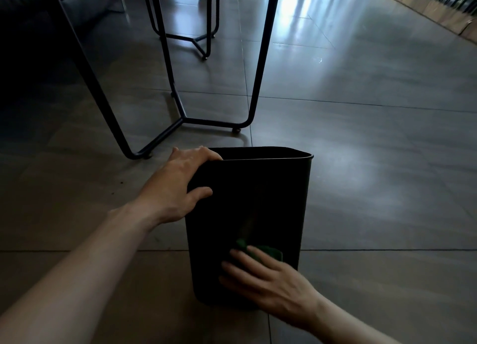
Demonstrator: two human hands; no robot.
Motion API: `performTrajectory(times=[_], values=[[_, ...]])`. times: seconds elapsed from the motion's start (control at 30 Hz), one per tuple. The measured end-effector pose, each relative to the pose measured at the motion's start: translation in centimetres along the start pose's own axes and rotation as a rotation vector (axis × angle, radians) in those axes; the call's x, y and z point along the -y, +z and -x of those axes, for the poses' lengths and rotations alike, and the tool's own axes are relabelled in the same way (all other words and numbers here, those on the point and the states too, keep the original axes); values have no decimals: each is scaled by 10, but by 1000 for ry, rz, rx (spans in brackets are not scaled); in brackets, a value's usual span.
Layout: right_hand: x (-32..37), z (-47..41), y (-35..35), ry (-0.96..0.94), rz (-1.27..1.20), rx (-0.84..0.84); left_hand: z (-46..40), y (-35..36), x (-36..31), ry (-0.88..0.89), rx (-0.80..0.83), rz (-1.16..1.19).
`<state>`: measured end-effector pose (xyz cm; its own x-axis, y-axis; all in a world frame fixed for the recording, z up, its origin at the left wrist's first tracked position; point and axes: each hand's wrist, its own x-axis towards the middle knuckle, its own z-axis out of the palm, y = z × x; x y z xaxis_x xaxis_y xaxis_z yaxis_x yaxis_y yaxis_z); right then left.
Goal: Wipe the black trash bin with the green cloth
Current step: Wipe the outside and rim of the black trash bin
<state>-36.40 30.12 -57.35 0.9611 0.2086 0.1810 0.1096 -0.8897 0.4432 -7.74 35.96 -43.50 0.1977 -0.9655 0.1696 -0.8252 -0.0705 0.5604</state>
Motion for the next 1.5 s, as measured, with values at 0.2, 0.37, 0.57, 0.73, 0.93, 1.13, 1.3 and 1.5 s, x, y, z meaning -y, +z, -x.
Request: performTrajectory(times=[0.2, 0.37, 0.57, 0.73, 0.93, 1.13, 1.3, 1.5], values=[[-82, -16, -37, 764, -281, -293, -1, -1, 3, -7, 12, 13], [-69, -79, -43, 910, -295, -368, -2, -2, 1, -8, 24, 13], [40, -37, -3, 79, -62, 19, 1, 3, 3, 46, 11, 13], [-42, -23, -29, 734, -289, -297, -3, 5, 2, 42, 1, 28], [-73, -65, -34, 911, -293, -392, -6, 5, 0, 31, 29, 24], [27, -9, 2, 27, -56, 31, -6, 6, -4, 44, 43, 33], [-53, -18, -30, 439, -241, -249, -5, 6, -6, 38, 26, 25], [-85, -53, -34, 657, -251, -369, -4, 4, -8, 36, 28, 20]])
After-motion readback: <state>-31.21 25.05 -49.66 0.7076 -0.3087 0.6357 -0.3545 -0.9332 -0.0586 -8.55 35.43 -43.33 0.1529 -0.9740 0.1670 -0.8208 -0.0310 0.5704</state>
